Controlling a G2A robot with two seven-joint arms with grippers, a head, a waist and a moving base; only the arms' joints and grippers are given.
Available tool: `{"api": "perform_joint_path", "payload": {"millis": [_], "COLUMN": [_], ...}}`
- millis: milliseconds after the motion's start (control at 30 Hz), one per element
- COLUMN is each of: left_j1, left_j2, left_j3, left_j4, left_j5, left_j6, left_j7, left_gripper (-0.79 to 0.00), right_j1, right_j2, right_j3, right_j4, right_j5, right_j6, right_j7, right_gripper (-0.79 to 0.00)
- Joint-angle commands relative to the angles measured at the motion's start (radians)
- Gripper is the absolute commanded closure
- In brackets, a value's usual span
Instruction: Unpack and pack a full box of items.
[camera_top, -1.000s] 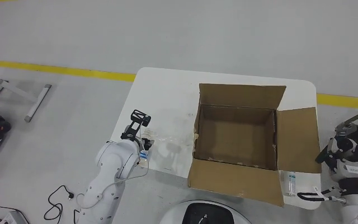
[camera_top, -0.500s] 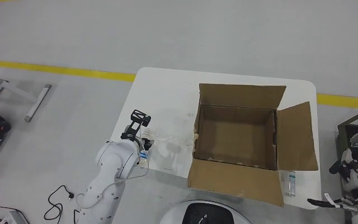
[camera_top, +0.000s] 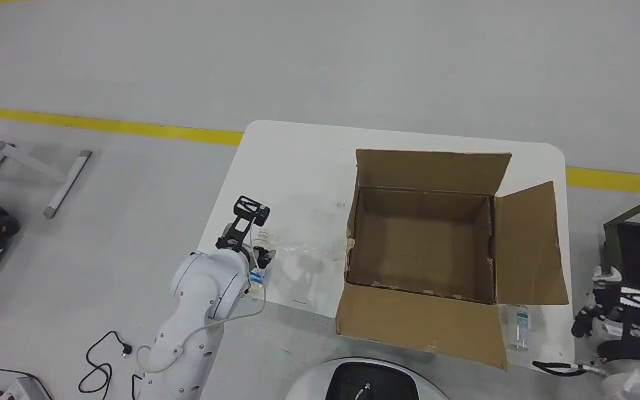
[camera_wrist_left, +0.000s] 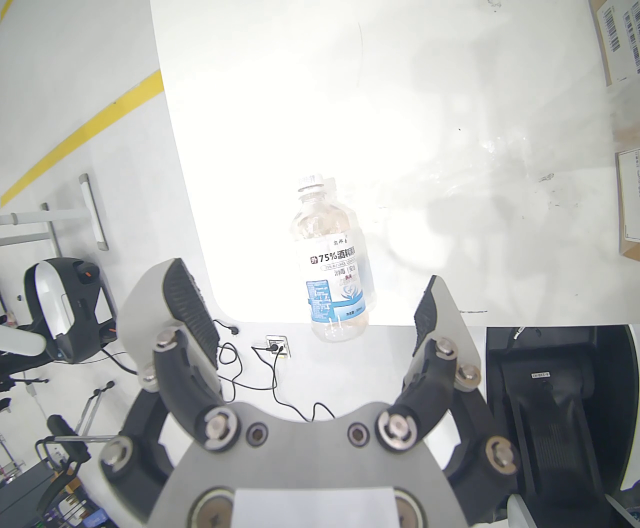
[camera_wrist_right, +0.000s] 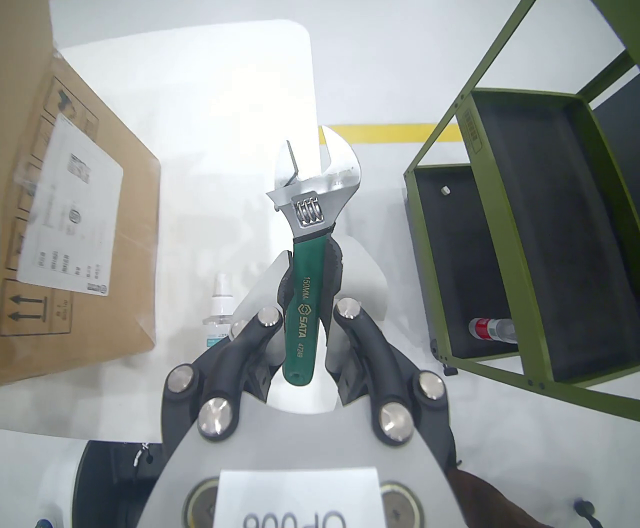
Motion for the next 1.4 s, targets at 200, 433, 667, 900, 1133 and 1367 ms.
{"api": "perform_joint_path", "payload": {"millis": [200,433,667,900,1133,1367], "left_j1": [0.0,0.0,0.0,0.0,0.0,0.0], "left_j2": [0.0,0.0,0.0,0.0,0.0,0.0], "left_j3": [0.0,0.0,0.0,0.0,0.0,0.0], "left_j4": [0.0,0.0,0.0,0.0,0.0,0.0], "left_j5": [0.0,0.0,0.0,0.0,0.0,0.0], "left_j6": [0.0,0.0,0.0,0.0,0.0,0.0], "left_j7": [0.0,0.0,0.0,0.0,0.0,0.0], "left_gripper": [-0.785,-0.785,-0.785,-0.785,-0.785,-0.785], "right_j1": [0.035,0.036,0.005,-0.016,-0.006,0.011], "right_j2": [0.004,0.009,0.014,0.018,0.02,0.022], "right_j3": [-0.037,-0.056,-0.065,-0.073,-0.092,-0.105], "right_j4": [0.113,0.151,0.122,0.103,0.135,0.149], "right_j5": [-0.041,-0.074,-0.094,-0.101,-0.109,-0.111], "right_j6": [-0.001,-0.019,-0.033,-0.047,-0.043,-0.033], "right_j7": [0.025,0.075,0.13,0.191,0.199,0.203], "right_gripper": [0.0,0.0,0.0,0.0,0.0,-0.151]}}
